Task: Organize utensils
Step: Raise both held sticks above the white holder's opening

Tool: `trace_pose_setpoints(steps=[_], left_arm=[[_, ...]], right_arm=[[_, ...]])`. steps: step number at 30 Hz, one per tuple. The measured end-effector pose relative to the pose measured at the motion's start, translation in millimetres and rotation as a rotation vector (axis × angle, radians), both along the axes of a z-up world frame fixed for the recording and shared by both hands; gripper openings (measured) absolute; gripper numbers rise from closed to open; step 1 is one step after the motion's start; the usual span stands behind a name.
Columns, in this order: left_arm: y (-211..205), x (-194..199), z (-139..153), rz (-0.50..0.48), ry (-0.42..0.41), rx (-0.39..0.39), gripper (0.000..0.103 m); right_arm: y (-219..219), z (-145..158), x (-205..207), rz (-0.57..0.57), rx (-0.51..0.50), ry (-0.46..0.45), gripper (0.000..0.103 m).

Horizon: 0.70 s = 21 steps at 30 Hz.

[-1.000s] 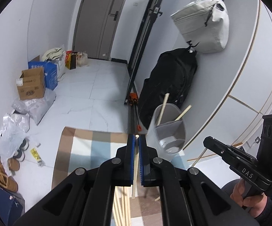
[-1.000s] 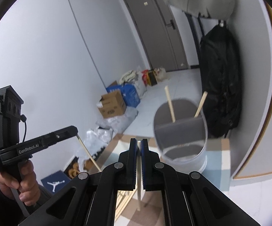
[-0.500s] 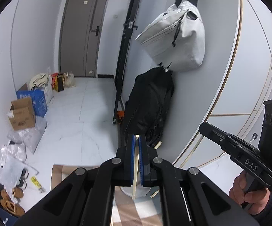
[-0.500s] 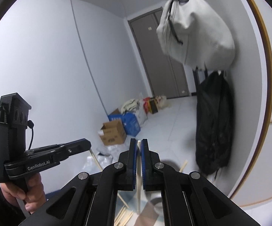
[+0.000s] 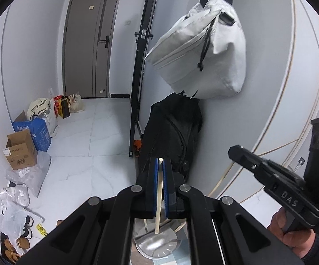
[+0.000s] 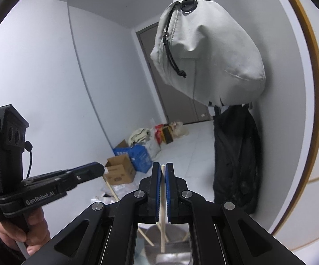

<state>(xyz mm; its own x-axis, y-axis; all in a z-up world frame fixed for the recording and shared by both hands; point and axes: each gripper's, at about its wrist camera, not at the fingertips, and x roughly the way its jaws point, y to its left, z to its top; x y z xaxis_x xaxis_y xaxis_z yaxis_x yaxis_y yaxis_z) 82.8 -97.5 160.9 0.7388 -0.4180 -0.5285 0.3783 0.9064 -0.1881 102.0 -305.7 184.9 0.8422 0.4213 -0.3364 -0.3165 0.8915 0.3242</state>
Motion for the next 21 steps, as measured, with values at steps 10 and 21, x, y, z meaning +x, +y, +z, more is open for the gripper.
trace_pose_setpoints(steps=[10, 21], left_arm=[[-0.5, 27.1, -28.2, 0.023, 0.036, 0.008, 0.000], [-2.7, 37.6, -40.9, 0.012, 0.043, 0.002, 0.000]], right_arm=[[13.5, -16.1, 20.5, -0.003, -0.060, -0.030, 0.003], [24.6, -44.7, 46.3, 0.020, -0.070, 0.008, 0.003]])
